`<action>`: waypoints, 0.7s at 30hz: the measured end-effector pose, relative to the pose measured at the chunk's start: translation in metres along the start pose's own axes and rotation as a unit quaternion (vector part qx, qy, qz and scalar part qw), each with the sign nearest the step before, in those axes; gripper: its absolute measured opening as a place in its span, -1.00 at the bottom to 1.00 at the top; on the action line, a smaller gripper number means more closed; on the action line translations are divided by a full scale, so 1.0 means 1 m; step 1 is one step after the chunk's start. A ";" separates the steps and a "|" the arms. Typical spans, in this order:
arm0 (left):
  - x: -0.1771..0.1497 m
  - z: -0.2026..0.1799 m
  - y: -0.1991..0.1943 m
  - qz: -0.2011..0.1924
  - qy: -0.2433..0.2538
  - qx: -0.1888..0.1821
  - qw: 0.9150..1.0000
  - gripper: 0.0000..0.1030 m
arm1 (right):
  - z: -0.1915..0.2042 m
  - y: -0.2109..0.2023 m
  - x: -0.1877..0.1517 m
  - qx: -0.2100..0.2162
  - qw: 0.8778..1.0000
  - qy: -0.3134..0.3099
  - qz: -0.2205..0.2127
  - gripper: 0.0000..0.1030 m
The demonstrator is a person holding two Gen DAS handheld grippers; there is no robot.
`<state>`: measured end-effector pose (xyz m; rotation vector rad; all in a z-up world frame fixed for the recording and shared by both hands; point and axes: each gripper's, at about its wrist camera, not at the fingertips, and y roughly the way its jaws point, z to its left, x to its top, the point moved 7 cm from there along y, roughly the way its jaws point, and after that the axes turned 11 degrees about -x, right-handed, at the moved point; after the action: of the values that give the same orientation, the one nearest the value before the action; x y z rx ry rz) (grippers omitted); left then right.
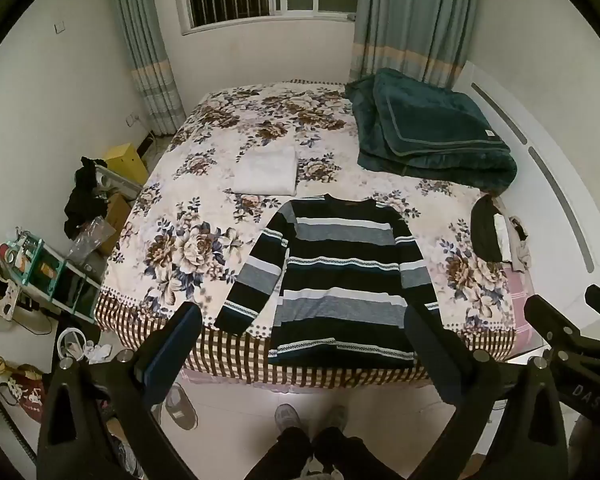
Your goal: Fold small clothes
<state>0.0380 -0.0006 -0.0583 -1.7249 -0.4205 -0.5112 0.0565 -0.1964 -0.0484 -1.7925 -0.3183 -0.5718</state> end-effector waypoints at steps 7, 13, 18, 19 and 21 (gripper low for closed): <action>0.000 0.000 0.001 0.000 0.005 0.000 1.000 1.00 | 0.000 0.000 0.000 -0.004 1.000 -0.001 -0.001 1.00; 0.009 -0.001 -0.005 -0.004 0.003 0.001 1.000 1.00 | -0.002 -0.001 0.001 -0.003 1.000 0.001 -0.004 1.00; 0.006 -0.004 -0.005 -0.005 0.006 0.005 1.000 1.00 | 0.000 -0.005 0.007 -0.002 1.000 0.000 -0.006 1.00; 0.009 -0.004 -0.007 -0.005 0.005 0.005 1.000 1.00 | 0.000 -0.005 0.009 -0.002 1.000 0.000 -0.006 1.00; 0.010 -0.005 -0.008 -0.007 0.007 0.005 1.000 1.00 | 0.000 -0.005 0.011 -0.001 1.000 0.001 -0.007 1.00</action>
<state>0.0416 -0.0040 -0.0459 -1.7088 -0.4248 -0.5286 0.0631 -0.1955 -0.0389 -1.7937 -0.3284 -0.5831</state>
